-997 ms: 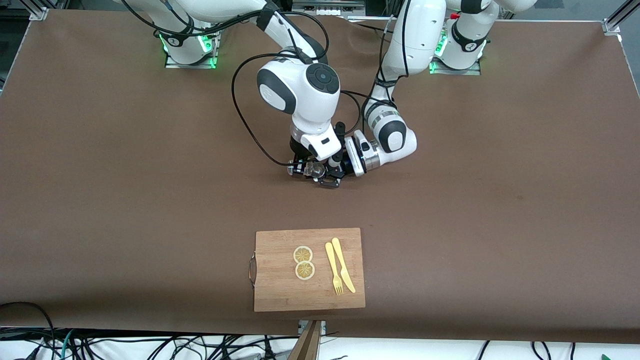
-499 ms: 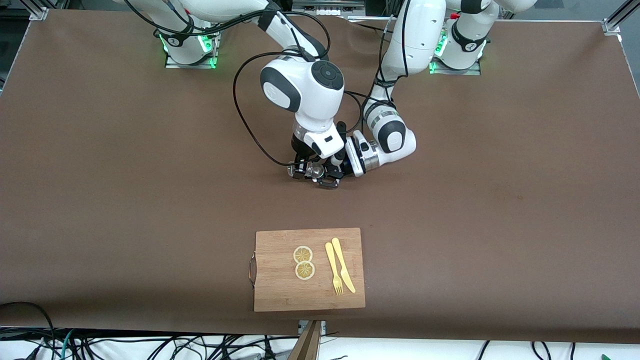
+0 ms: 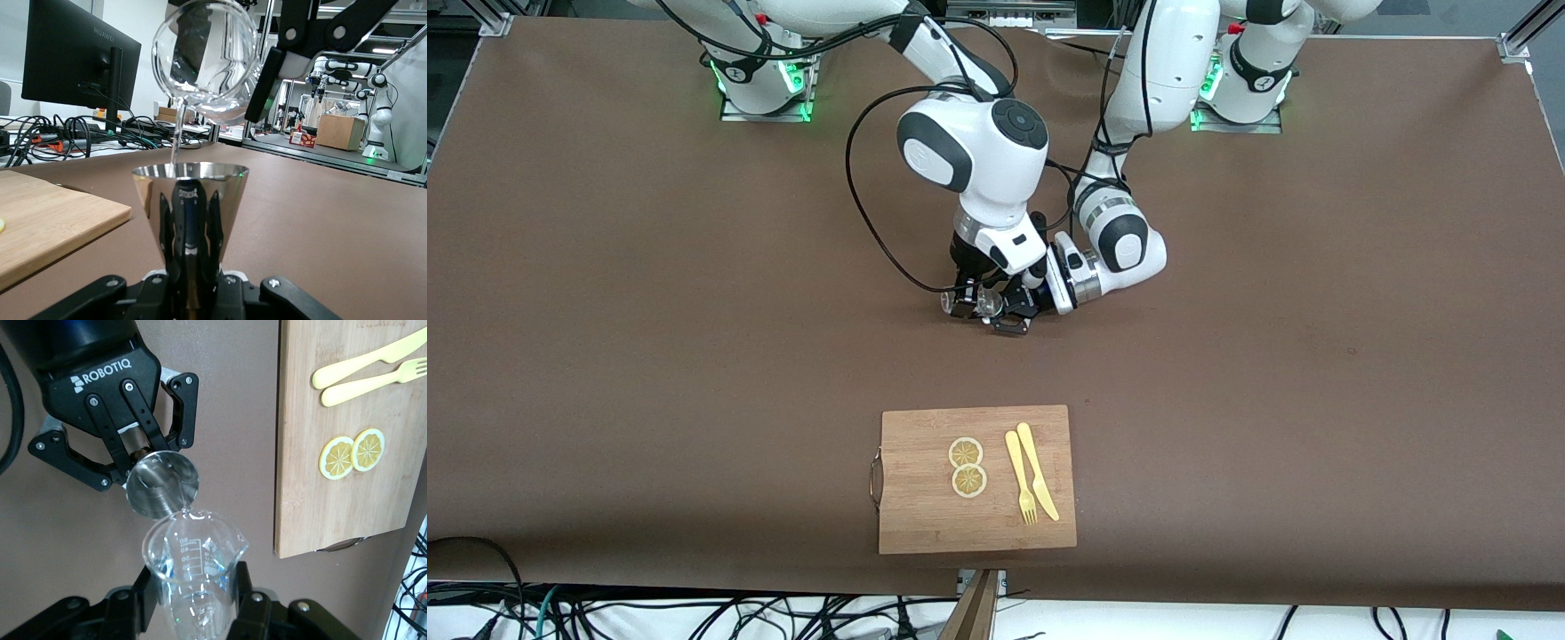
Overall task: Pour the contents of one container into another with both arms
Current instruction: 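Tilt the beaker with the right gripper, pouring into the held jigger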
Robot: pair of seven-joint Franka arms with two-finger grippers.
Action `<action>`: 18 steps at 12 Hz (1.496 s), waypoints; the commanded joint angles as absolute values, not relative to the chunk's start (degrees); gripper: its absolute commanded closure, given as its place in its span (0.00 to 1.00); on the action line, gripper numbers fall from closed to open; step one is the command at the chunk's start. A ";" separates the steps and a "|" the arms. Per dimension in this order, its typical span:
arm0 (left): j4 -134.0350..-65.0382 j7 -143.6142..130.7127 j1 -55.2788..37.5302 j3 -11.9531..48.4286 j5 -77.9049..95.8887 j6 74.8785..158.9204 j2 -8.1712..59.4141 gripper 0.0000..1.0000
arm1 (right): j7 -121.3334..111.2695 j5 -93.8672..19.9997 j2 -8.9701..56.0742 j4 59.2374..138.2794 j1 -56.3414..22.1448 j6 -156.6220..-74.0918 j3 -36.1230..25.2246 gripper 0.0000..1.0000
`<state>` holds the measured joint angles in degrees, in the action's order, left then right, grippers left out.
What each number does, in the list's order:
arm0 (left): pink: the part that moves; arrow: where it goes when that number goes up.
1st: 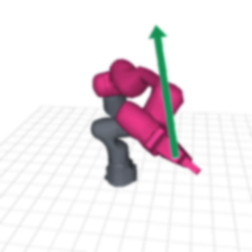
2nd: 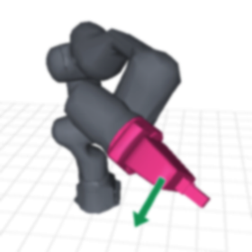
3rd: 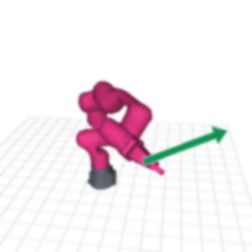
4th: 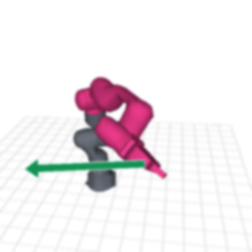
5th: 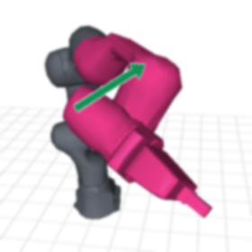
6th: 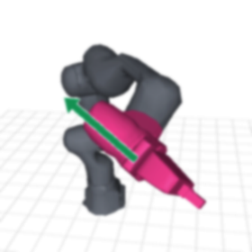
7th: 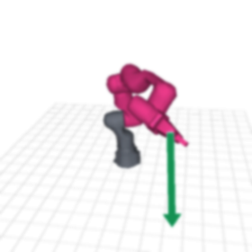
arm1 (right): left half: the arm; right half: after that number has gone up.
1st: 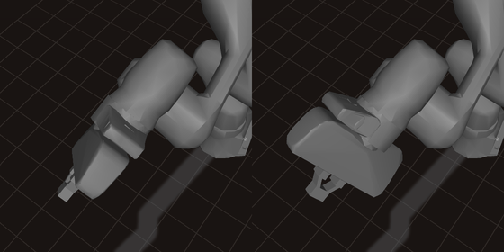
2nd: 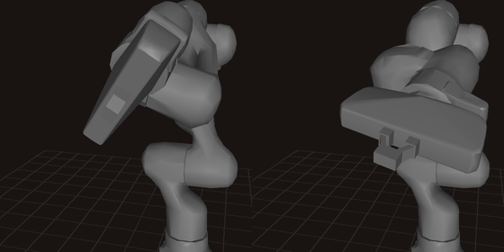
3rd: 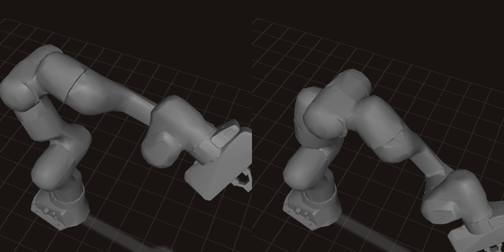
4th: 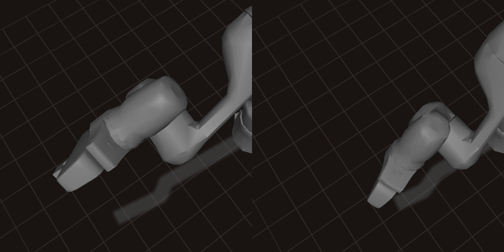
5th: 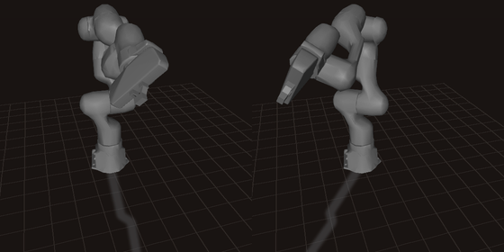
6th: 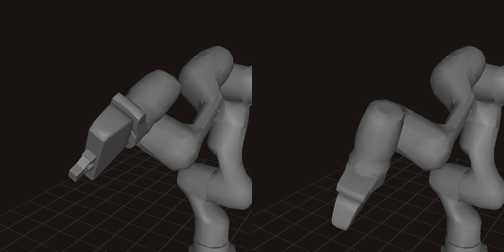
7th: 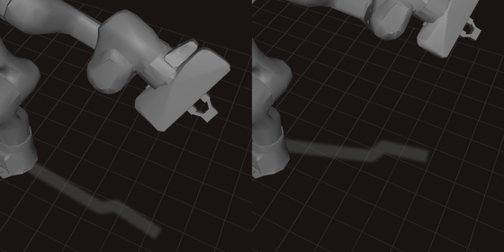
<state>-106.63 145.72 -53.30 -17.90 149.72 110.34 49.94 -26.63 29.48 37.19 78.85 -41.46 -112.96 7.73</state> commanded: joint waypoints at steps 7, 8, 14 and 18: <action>-106.08 149.24 -55.63 -18.46 160.22 111.62 50.80 1.00 | -25.49 32.87 37.09 78.75 -42.19 -112.15 8.00 0.59; -106.08 149.24 -55.63 -18.46 160.22 111.62 50.89 1.00 | -25.31 32.78 37.00 78.84 -42.19 -112.15 8.00 0.59; -106.08 149.24 -55.63 -18.46 160.31 112.59 50.80 1.00 | -25.66 34.10 37.00 78.92 -42.54 -111.97 8.09 0.59; -106.08 149.24 -55.55 -18.46 160.31 113.20 50.80 1.00 | -25.92 25.19 37.09 78.84 -39.65 -113.29 8.09 0.59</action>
<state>-106.62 145.65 -53.43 -17.90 149.79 111.61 50.13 -25.86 30.05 37.23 78.90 -41.63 -112.89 7.66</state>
